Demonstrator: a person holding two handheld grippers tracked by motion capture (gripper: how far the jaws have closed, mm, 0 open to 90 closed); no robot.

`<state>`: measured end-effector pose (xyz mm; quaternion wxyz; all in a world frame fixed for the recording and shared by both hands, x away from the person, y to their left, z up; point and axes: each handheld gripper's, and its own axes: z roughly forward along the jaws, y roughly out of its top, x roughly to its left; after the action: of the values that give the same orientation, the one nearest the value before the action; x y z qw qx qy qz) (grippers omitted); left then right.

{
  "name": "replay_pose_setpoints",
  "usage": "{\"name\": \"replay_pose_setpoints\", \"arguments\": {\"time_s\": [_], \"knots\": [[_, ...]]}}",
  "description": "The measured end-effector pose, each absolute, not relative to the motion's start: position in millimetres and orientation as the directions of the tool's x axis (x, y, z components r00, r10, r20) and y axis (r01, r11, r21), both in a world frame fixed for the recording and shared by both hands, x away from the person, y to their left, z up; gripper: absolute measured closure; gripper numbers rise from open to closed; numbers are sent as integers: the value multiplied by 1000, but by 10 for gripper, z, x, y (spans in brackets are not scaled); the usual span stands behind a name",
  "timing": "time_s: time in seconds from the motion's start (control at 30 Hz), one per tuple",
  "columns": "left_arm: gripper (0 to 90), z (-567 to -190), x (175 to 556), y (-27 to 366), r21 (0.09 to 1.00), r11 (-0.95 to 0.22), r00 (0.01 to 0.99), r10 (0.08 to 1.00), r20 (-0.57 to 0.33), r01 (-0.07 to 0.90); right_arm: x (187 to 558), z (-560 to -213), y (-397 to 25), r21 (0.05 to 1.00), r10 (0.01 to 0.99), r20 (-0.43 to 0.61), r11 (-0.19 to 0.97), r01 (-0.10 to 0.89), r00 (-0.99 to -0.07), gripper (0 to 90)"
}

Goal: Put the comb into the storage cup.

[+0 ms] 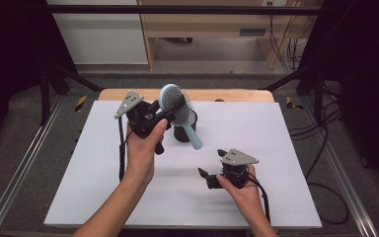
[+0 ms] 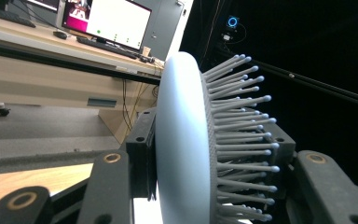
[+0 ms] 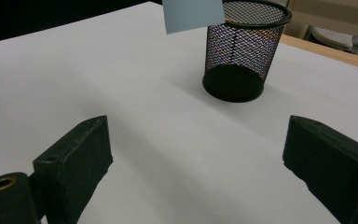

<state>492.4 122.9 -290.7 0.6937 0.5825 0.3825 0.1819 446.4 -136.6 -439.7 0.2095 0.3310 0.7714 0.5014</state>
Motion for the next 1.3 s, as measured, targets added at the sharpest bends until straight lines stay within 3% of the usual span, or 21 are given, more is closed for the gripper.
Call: {"name": "replay_pose_setpoints", "arguments": {"time_s": [0.6,1.0,1.3], "knots": [[502,-2778,5181,1217,958,241,629,725,-282,152,4439,-4433,-1427,917,742,3,266,298,-671,73],[503,-2787,5356,1284,959,246,628,726,-280,143,4393,-4421,-1620,936,818,-31,225,270,-575,71],[503,-2830,5467,1348,954,259,601,742,-295,149,4329,-4451,-2005,939,869,-40,201,279,-493,64]]}}
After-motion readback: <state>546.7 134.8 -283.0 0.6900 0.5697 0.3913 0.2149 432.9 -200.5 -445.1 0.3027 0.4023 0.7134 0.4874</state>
